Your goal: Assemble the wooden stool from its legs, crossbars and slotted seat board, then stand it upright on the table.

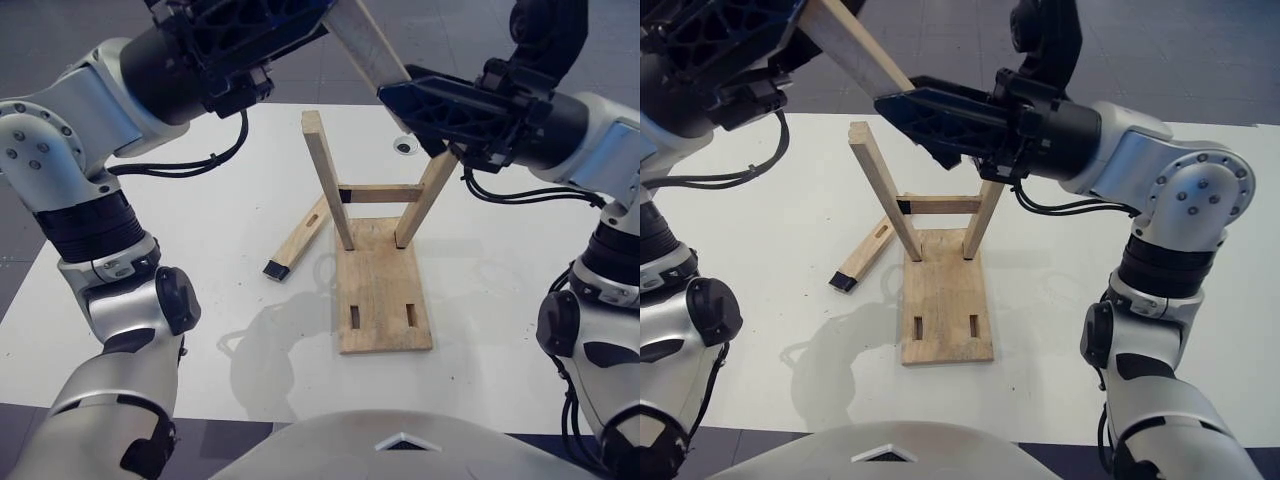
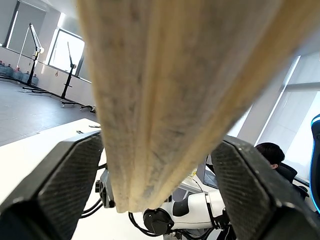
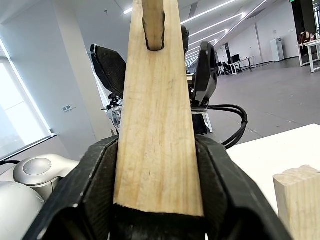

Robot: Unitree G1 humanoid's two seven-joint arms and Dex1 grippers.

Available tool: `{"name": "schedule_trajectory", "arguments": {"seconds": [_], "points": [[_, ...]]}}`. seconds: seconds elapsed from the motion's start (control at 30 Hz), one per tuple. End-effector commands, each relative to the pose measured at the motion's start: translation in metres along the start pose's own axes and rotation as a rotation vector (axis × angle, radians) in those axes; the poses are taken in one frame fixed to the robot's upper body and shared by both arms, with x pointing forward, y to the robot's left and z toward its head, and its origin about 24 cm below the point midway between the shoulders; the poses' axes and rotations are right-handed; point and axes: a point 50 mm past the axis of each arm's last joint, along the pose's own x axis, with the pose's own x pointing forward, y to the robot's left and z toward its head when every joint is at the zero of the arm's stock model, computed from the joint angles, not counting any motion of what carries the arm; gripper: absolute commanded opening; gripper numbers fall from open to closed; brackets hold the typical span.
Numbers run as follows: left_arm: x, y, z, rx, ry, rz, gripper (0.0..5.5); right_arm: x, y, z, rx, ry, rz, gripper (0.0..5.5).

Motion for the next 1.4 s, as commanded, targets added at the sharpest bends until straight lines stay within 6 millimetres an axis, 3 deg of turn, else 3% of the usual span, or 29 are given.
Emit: {"name": "schedule_trajectory", "arguments": {"seconds": [0.03,0.33,0.47,0.57,0.87,1.0,1.1,1.27,1.4], "points": [[0.001,-0.001,0.000,0.013,0.013,0.011,3.68,0.002,0.003,0.000,-0.009,-0.009,0.020,2.04],[-0.001,-0.003,-0.004,-0.013,0.035,-0.024,2.49,0.002,0.002,-0.007,0.009,0.011,0.006,2.04],[-0.007,0.000,-0.007,-0.014,0.030,-0.005,2.38,0.002,0.002,-0.006,0.006,0.010,0.004,2.04],[-0.009,0.001,-0.008,-0.003,0.023,0.010,2.32,0.000,-0.006,-0.003,0.006,0.012,-0.096,2.04],[-0.018,0.004,-0.013,0.043,-0.002,0.098,2.04,-0.020,-0.004,0.005,0.022,-0.011,-0.211,3.94],[-0.018,-0.010,-0.013,0.215,0.016,0.200,2.04,-0.035,0.010,-0.022,-0.008,0.167,-0.361,4.77],[-0.014,-0.027,-0.023,0.309,0.036,0.224,2.04,-0.046,0.019,-0.060,-0.003,0.333,-0.556,4.83],[-0.008,-0.038,-0.073,0.321,0.103,0.352,2.04,-0.077,0.016,-0.107,-0.044,0.522,-0.995,4.83],[-0.018,-0.032,-0.116,0.265,0.093,0.486,2.04,-0.083,0.026,-0.134,-0.027,0.629,-1.045,4.83]]}}
